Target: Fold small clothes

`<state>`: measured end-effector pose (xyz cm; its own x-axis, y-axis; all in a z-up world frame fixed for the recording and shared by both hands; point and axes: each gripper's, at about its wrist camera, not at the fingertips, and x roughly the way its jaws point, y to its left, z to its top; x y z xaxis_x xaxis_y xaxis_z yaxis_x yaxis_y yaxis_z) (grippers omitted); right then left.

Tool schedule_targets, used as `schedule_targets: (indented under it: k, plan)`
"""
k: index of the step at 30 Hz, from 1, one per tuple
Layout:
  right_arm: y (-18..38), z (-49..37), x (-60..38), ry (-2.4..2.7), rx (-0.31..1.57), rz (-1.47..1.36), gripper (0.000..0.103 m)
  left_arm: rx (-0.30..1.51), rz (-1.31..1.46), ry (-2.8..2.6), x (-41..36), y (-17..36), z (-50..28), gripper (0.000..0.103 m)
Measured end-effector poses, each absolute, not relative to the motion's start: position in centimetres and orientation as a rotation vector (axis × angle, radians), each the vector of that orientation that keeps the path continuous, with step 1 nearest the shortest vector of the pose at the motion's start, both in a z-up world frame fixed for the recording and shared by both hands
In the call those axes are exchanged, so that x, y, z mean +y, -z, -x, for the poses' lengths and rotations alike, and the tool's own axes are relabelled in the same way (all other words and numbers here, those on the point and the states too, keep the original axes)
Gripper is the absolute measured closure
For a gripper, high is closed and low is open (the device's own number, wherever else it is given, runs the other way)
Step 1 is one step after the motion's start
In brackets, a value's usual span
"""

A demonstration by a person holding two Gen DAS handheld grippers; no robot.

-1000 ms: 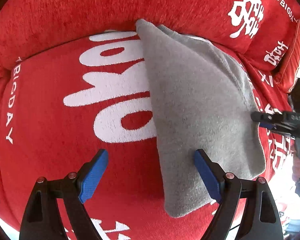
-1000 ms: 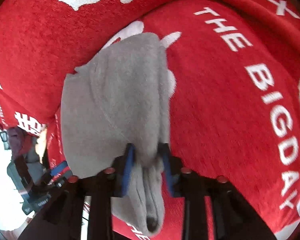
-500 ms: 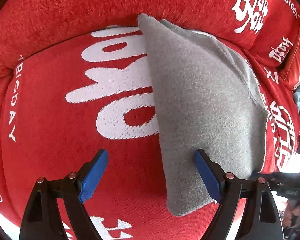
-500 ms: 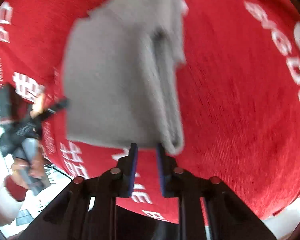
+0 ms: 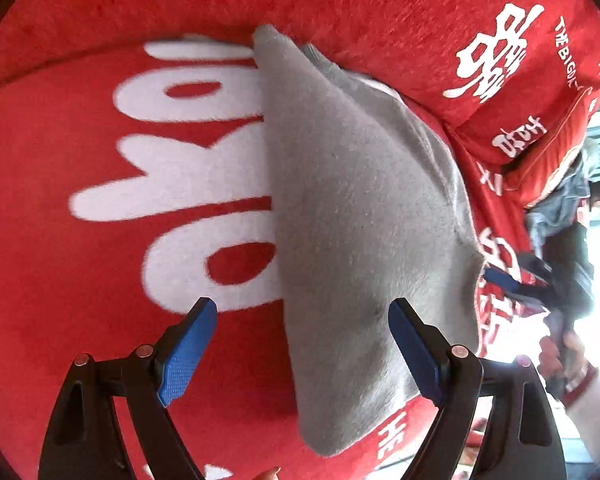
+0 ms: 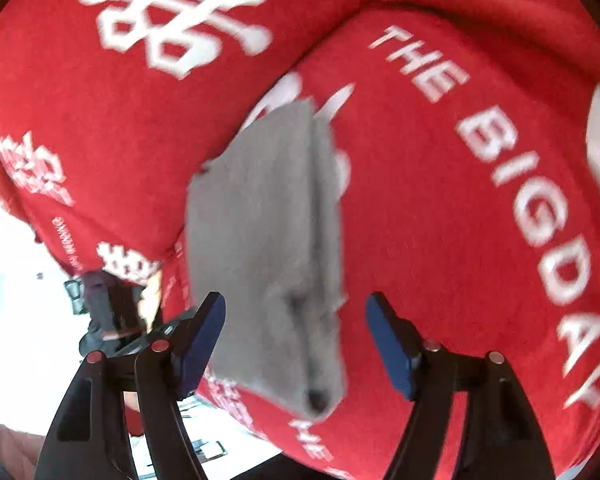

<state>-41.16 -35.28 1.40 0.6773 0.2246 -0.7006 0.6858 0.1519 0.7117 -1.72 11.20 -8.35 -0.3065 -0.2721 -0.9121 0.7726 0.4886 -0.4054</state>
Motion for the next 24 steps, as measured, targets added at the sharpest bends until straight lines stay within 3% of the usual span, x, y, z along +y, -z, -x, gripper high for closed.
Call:
schedule_targets:
  k: [11,12,13,14,15,18,24]
  plan:
    - [4.3,34.0,-38.8,0.16,0.805,-1.473,0.027,1.637,-0.512,1.199,7.4,11.0,4.0,0.015]
    - [4.4,33.5,-38.8,0.157,0.798,-1.477,0.029,1.641,-0.508,1.194,7.4,11.0,4.0,0.015]
    - [4.5,33.1,-38.9,0.162,0.8,-1.479,0.043,1.644,-0.502,1.188,7.4,10.9,3.9,0.015]
    - [4.7,32.6,-38.7,0.178,0.825,-1.476,0.069,1.64,-0.493,1.177,7.6,10.8,3.8,0.023]
    - [5.0,32.1,-38.4,0.179,0.845,-1.479,0.07,1.632,-0.497,1.174,7.8,10.6,3.7,0.035]
    - [3.9,31.9,-37.7,0.174,0.803,-1.459,0.074,1.606,-0.465,1.215,8.7,9.5,3.3,0.059]
    - [-0.1,30.7,-35.0,0.11,0.759,-1.449,0.074,1.574,-0.392,1.254,11.4,6.0,2.9,0.061]
